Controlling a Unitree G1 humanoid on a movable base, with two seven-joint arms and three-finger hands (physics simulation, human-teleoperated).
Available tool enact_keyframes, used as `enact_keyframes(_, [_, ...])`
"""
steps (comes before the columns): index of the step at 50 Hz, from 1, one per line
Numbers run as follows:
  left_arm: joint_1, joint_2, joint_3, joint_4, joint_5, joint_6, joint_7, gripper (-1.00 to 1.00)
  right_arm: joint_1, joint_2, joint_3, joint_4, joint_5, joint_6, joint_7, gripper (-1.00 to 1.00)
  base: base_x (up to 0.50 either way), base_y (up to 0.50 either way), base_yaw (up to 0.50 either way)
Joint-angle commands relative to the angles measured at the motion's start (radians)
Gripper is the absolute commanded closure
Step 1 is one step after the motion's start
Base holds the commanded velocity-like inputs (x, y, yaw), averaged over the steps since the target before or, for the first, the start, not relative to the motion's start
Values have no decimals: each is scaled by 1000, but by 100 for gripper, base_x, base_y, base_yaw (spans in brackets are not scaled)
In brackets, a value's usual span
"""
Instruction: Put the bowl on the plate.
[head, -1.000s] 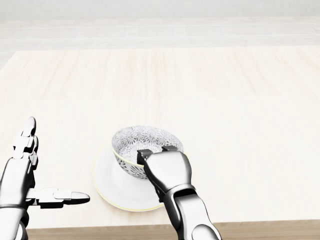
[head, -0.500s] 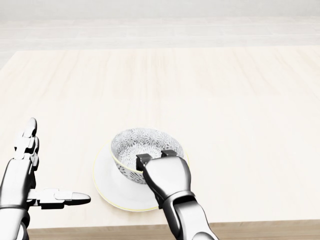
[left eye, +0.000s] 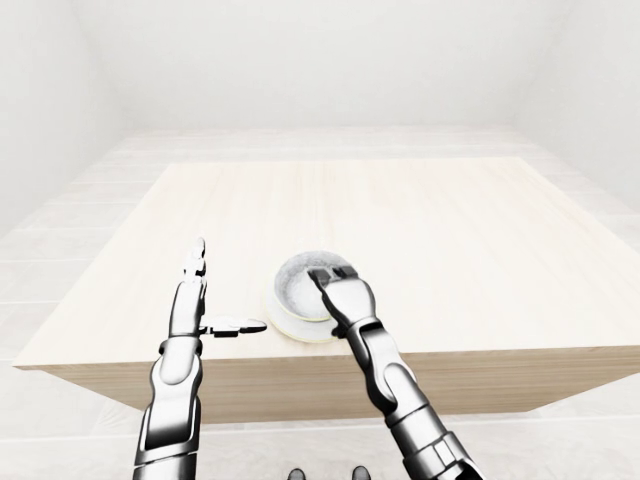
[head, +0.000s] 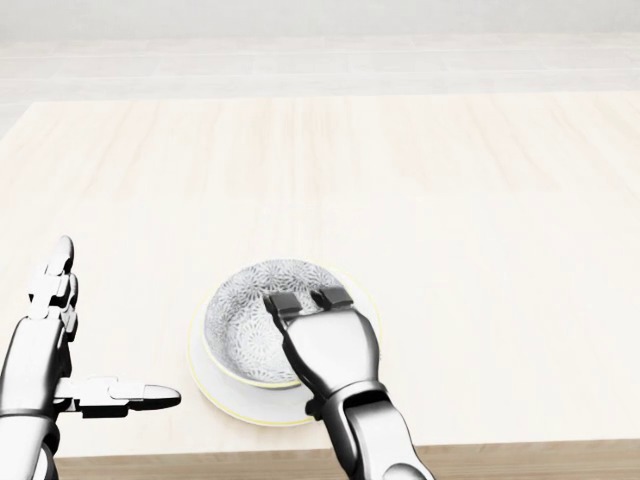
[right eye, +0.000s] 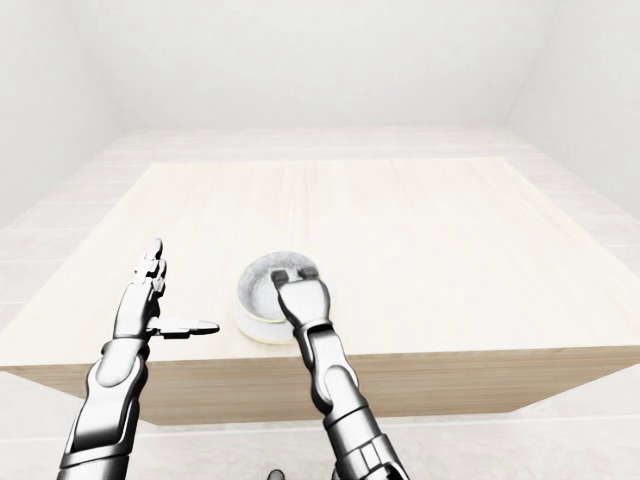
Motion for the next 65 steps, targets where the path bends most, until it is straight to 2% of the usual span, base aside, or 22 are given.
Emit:
enact_keyframes(1, [0, 1, 0, 3, 0, -2, 1, -100, 3, 0, 2, -6, -4, 0, 9, -68, 0, 0, 0])
enact_keyframes(4, [-3, 1, 0, 9, 0, -5, 2, -100, 5, 1, 2, -21, -5, 0, 18, -84, 0, 0, 0])
enact_keyframes(7, [-1, 1, 1, 1, -1, 0, 0, -100, 5, 2, 3, -24, -5, 0, 19, -91, 0, 0, 0])
enact_keyframes(8, [1, 1, 1, -3, -2, 3, -1, -100, 8, 2, 4, -27, -6, 0, 23, -100, 0, 0, 0])
enact_keyframes(17, [-4, 2, 0, 15, 1, -9, 3, -100, -5, 4, -17, -98, 21, 0, 67, -100, 0, 0, 0])
enact_keyframes(19, [-4, 2, 0, 13, 1, -6, 2, -100, -7, 2, -24, -135, 33, 0, 104, -100, 0, 0, 0])
enact_keyframes(21, [-4, 2, 0, 11, 0, -5, 2, -100, -2, 1, -31, -203, 51, 0, 167, -100, 0, 0, 0])
enact_keyframes(22, [-5, 2, 0, 15, 0, -7, 3, -100, 1, 1, -37, -286, 65, 0, 230, -100, 0, 0, 0])
enact_keyframes(29, [-5, 2, -1, 10, -1, -1, 3, -100, -18, 2, -58, -507, 95, 0, 431, -100, 0, 0, 0])
enact_keyframes(33, [-9, 3, 2, 12, -3, 2, 4, -100, -66, 7, -94, -642, 114, 0, 572, -100, 0, 0, 0])
enact_keyframes(37, [-13, 4, 3, 15, -6, 4, 6, -100, -106, 4, -118, -736, 124, 0, 665, -100, 0, 0, 0])
enact_keyframes(52, [-18, 4, -1, 14, -5, 5, 10, -100, -166, -35, -166, -829, 154, 0, 665, -100, 0, 0, 0])
enact_keyframes(65, [-11, 1, -4, -10, -4, 5, 10, -100, -150, -73, -174, -828, 194, 0, 665, -100, 0, 0, 0])
